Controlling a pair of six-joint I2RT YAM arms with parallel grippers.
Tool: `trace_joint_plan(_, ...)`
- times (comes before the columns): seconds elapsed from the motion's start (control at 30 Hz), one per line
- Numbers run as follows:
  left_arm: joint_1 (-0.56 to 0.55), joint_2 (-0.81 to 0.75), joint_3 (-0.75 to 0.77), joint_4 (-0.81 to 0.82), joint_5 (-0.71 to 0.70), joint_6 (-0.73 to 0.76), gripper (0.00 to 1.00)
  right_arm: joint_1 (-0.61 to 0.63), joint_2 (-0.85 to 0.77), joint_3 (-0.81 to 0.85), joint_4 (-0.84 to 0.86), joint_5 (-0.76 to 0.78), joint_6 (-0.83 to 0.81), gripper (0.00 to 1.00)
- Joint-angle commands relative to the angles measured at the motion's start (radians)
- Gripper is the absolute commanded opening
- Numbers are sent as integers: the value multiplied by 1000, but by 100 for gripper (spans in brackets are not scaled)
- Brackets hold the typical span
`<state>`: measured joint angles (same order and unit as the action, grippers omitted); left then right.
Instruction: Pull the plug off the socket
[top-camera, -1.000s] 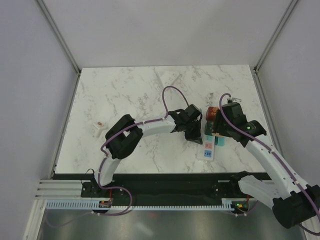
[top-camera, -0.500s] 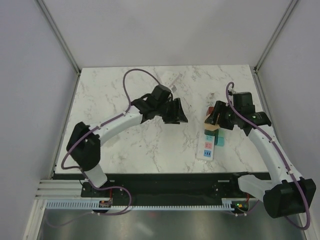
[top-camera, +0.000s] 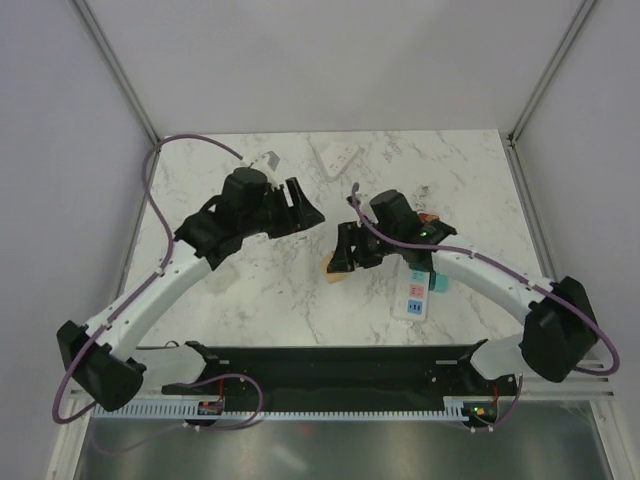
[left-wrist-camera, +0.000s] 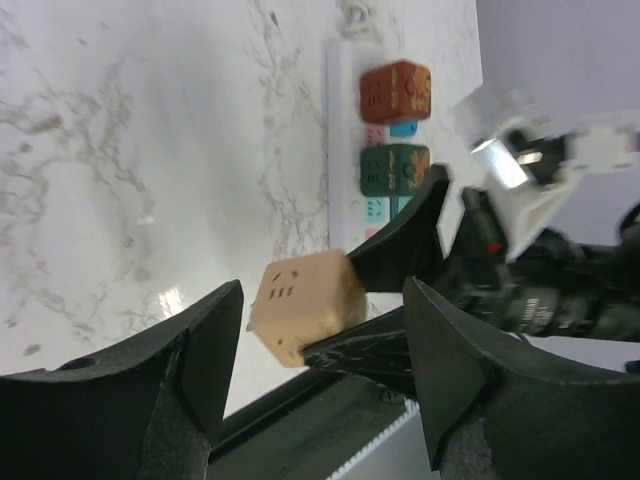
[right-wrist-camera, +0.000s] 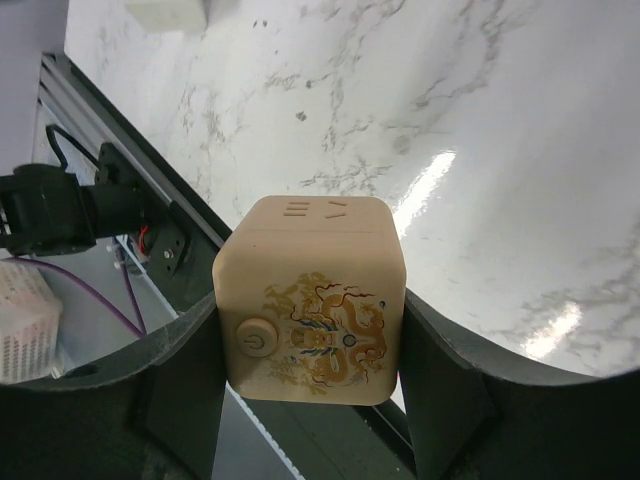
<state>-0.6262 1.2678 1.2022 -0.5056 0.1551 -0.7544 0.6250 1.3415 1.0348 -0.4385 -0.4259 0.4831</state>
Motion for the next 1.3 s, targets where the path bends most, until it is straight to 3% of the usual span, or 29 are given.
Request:
trace_joint_plan(0.0, 17, -146, 33, -91, -190, 76, 74, 91, 129, 47, 178, 7, 31, 0)
trace_joint_plan(0.2, 29, -274, 25, -198, -380, 69, 79, 248, 378, 145, 400, 6, 110, 0)
trace_joint_plan(0.4, 31, -373, -1, -221, -471, 46, 80, 390, 605, 349, 431, 33, 133, 0)
trace_joint_plan(0.63, 31, -427, 5, -241, -529, 35, 80, 439, 766, 517, 462, 41, 187, 0)
trace_joint_plan(0.9, 33, -409, 19, -257, -534, 36, 81, 461, 861, 588, 442, 61, 175, 0)
trace_joint_plan(1.1, 33, -398, 16, -257, -525, 36, 81, 463, 910, 642, 385, 55, 166, 17)
trace_joint_plan(1.13, 33, -400, 16, -257, -525, 36, 81, 461, 913, 648, 380, 58, 164, 26)
trace_joint_plan(1.27, 31, -403, 16, -258, -526, 38, 82, 461, 918, 651, 360, 65, 147, 42)
